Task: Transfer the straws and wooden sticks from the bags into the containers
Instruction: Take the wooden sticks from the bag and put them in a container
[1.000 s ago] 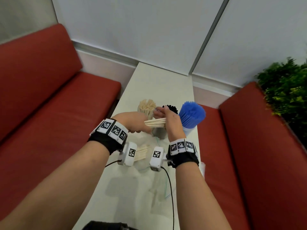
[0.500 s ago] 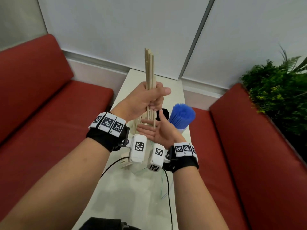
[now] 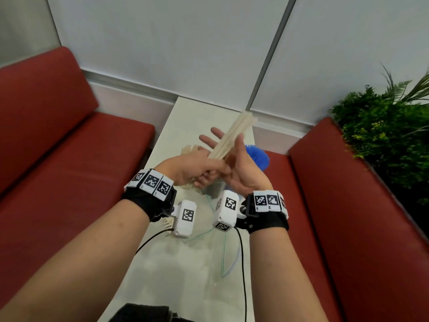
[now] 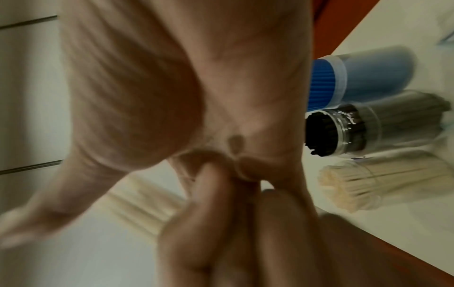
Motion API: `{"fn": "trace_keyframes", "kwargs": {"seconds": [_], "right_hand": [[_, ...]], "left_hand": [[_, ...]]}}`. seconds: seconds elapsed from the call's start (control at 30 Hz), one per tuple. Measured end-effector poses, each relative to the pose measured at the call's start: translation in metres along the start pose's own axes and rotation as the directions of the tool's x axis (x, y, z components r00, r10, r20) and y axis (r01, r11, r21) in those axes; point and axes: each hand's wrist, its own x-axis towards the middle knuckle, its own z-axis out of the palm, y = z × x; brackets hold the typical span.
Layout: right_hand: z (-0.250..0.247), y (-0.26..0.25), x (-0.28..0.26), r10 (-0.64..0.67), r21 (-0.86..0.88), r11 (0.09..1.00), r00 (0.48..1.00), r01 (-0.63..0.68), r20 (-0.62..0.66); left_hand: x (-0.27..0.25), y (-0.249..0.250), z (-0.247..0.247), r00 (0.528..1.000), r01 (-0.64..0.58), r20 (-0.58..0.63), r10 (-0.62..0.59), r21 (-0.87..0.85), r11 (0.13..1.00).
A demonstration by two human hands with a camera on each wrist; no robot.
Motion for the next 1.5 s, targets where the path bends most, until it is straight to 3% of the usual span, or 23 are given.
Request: {"fn": "trace_keyframes", "kwargs": {"seconds": [0.1, 0.2, 0.3, 0.4, 0.47, 0.57, 0.63, 0.73, 0.83, 0.93, 1.0, 1.1, 1.17, 1.23, 1.33, 1.4, 1.5], "right_hand": [[0.001, -0.009, 0.001, -0.08, -0.081, 0.994, 0.996, 0.076, -0.042], [0.008, -0.012, 0.005, -0.13, -0.099, 0.989, 0.968, 0.11, -0.216], [0.01, -0.015, 0.01, -0.224, 0.003, 0.971, 0.912, 0.24, -0.344], [0.017, -0.01, 0.019, -0.298, -0.081, 0.954, 0.875, 0.29, -0.382], [0.023, -0.002, 0.025, -0.308, -0.23, 0.945, 0.873, 0.234, -0.378], [0.022, 0.007, 0.029, -0.269, -0.393, 0.91, 0.91, 0.133, -0.315], [0.011, 0.01, 0.029, -0.208, -0.46, 0.886, 0.937, 0.059, -0.281], [-0.011, 0.012, 0.028, 0.002, -0.579, 0.798, 0.962, -0.165, -0.271], [-0.028, 0.02, 0.037, 0.228, -0.575, 0.742, 0.937, -0.344, -0.265], [-0.035, 0.032, 0.053, 0.298, -0.532, 0.747, 0.916, -0.398, -0.267], [-0.039, 0.036, 0.069, 0.304, -0.534, 0.736, 0.908, -0.417, -0.29], [-0.046, 0.032, 0.095, 0.311, -0.586, 0.666, 0.886, -0.461, -0.344], [-0.051, 0.028, 0.116, 0.272, -0.62, 0.617, 0.871, -0.485, -0.41], [-0.053, 0.023, 0.138, 0.195, -0.641, 0.601, 0.866, -0.477, -0.46], [-0.054, 0.018, 0.168, 0.148, -0.685, 0.551, 0.864, -0.476, -0.482], [-0.056, 0.016, 0.183, 0.14, -0.699, 0.515, 0.853, -0.496, -0.503], [-0.061, 0.015, 0.2, 0.092, -0.732, 0.469, 0.851, -0.495, -0.517]], "left_hand": [[-0.003, -0.015, 0.0, 0.978, 0.115, 0.166, -0.127, 0.081, 0.99], [-0.006, -0.034, -0.005, 0.968, 0.122, 0.23, -0.103, -0.072, 0.99], [-0.002, -0.049, -0.011, 0.985, 0.119, 0.156, -0.069, -0.34, 0.933], [0.009, -0.057, -0.018, 0.994, 0.097, 0.02, -0.108, -0.622, 0.777], [0.014, -0.06, -0.022, 0.994, 0.082, 0.018, -0.103, -0.742, 0.666], [0.014, -0.072, -0.03, 0.992, 0.112, 0.058, -0.111, -0.806, 0.581], [0.013, -0.085, -0.034, 0.987, 0.138, 0.059, -0.152, -0.8, 0.584], [0.012, -0.106, -0.037, 0.973, 0.153, 0.012, -0.231, -0.78, 0.606], [0.012, -0.124, -0.04, 0.962, 0.147, -0.019, -0.271, -0.804, 0.576], [0.014, -0.137, -0.04, 0.938, 0.116, -0.093, -0.334, -0.823, 0.556], [0.019, -0.143, -0.041, 0.897, 0.096, -0.181, -0.404, -0.812, 0.576], [0.026, -0.155, -0.047, 0.785, 0.168, -0.349, -0.512, -0.676, 0.718], [0.03, -0.162, -0.052, 0.746, 0.258, -0.439, -0.5, -0.501, 0.826], [0.036, -0.167, -0.056, 0.76, 0.314, -0.474, -0.445, -0.332, 0.89], [0.045, -0.171, -0.058, 0.838, 0.398, -0.416, -0.353, 0.025, 0.917], [0.053, -0.176, -0.055, 0.893, 0.412, -0.331, -0.306, 0.324, 0.852], [0.066, -0.191, -0.049, 0.917, 0.4, -0.255, -0.308, 0.592, 0.7]]}}
